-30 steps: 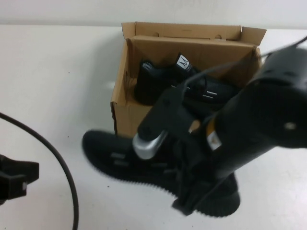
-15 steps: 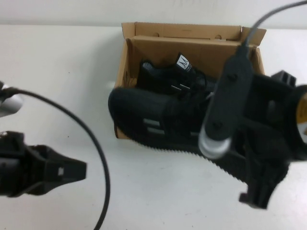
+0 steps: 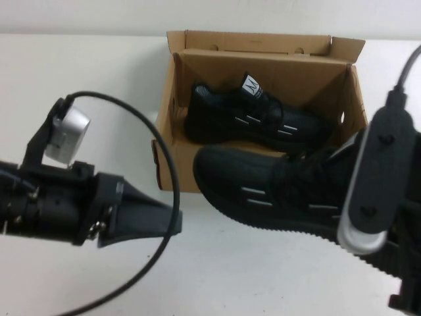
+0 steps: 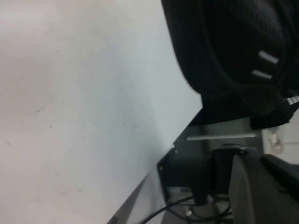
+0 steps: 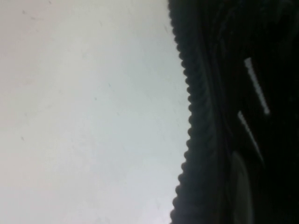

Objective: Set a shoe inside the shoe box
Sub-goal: Hand over the shoe, then place the shoe in the shoe box

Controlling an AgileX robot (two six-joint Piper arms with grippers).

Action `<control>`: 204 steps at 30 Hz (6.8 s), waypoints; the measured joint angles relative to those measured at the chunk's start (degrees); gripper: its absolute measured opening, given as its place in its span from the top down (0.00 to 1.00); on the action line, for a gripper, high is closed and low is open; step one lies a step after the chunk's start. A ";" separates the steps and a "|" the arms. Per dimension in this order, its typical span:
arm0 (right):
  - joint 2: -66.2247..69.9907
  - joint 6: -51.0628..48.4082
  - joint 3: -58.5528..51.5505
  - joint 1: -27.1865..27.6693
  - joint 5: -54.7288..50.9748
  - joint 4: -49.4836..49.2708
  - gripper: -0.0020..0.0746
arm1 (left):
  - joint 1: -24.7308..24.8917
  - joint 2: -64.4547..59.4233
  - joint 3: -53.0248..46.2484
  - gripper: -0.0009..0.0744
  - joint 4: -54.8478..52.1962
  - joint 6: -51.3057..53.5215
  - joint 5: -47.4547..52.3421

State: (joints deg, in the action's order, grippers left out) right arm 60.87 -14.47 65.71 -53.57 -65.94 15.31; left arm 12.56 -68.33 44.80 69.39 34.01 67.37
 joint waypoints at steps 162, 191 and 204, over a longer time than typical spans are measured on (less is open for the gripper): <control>13.88 92.06 7.72 0.11 23.83 6.82 0.32 | -0.44 -5.56 0.04 0.83 24.96 25.39 -18.98; -0.04 83.48 7.72 0.11 11.49 0.81 0.32 | -0.01 -5.56 0.04 0.83 24.77 25.39 -18.96; 9.89 83.34 7.72 0.11 17.30 0.55 0.32 | -0.01 -5.56 0.04 0.83 24.77 25.16 -19.09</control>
State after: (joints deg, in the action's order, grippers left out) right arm 70.76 68.88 73.43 -53.46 -48.64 15.86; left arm 12.55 -73.89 44.84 94.16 59.18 48.28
